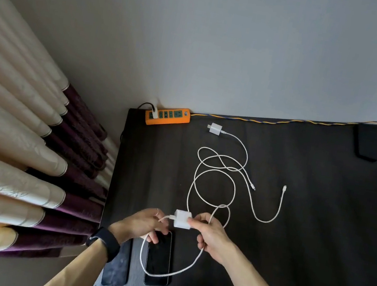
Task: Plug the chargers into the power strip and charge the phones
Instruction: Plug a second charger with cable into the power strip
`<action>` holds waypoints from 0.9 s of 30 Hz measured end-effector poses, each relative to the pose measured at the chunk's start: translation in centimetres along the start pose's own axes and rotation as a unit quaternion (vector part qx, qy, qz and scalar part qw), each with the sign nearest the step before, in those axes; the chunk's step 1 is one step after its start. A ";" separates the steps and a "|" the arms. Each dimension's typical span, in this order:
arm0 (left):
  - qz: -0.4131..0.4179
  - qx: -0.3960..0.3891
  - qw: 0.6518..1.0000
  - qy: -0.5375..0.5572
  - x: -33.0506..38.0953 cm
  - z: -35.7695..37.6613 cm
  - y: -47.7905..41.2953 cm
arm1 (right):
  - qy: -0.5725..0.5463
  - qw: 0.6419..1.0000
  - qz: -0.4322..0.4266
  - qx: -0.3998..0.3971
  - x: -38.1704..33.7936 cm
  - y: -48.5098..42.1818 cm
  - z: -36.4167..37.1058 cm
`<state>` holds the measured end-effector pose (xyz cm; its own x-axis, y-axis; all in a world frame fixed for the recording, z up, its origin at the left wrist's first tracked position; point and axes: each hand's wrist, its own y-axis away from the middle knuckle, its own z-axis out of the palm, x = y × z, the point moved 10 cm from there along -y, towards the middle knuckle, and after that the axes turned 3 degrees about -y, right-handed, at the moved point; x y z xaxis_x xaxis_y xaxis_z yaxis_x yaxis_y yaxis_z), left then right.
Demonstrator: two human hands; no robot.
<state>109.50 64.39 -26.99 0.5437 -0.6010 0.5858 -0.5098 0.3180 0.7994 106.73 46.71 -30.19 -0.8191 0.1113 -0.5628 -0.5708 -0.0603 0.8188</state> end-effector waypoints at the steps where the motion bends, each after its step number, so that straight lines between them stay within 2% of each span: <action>1: -0.001 0.019 1.000 -0.013 0.0 -0.4 -0.4 | -0.005 1.000 -0.007 0.006 0.0 -0.1 0.0; 6: 0.030 0.120 0.988 -0.090 1.2 -1.6 -1.8 | -0.054 0.998 -0.016 0.041 -1.0 -0.6 -0.6; 10: 0.117 0.178 0.958 -0.192 3.8 -1.8 -2.7 | -0.032 0.998 -0.030 0.041 -2.5 -1.1 -0.9; 13: 0.137 0.212 0.943 -0.218 5.3 -2.3 -3.5 | -0.008 0.999 -0.036 0.037 -3.5 -1.7 -1.1; 16: 0.135 0.240 0.929 -0.246 6.7 -3.9 -4.4 | 0.034 0.996 -0.036 0.070 -4.5 -2.8 -2.3; 18: 0.118 0.270 0.918 -0.266 8.0 -6.5 -5.5 | 0.124 0.987 -0.038 0.096 -5.9 -4.4 -3.5; 20: 0.102 0.299 0.900 -0.299 9.7 -9.2 -6.5 | 0.311 0.942 -0.051 0.111 -7.9 -5.6 -4.3; 23: 0.083 0.330 0.875 -0.344 13.1 -13.0 -8.6 | 0.554 0.823 -0.055 0.111 -10.9 -7.7 -4.4; 25: 0.076 0.348 0.849 -0.389 15.5 -15.2 -9.9 | 0.632 0.772 -0.019 0.056 -11.5 -9.0 -3.9; 27: 0.075 0.370 0.816 -0.436 17.7 -17.0 -10.9 | 0.656 0.754 0.035 -0.010 -11.7 -9.1 -3.5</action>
<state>136.06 62.77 -23.00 -0.0796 -0.9925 0.0929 -0.9662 0.0997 0.2377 121.31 42.48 -31.50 -0.1917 -0.9688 -0.1574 -0.5135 -0.0376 0.8572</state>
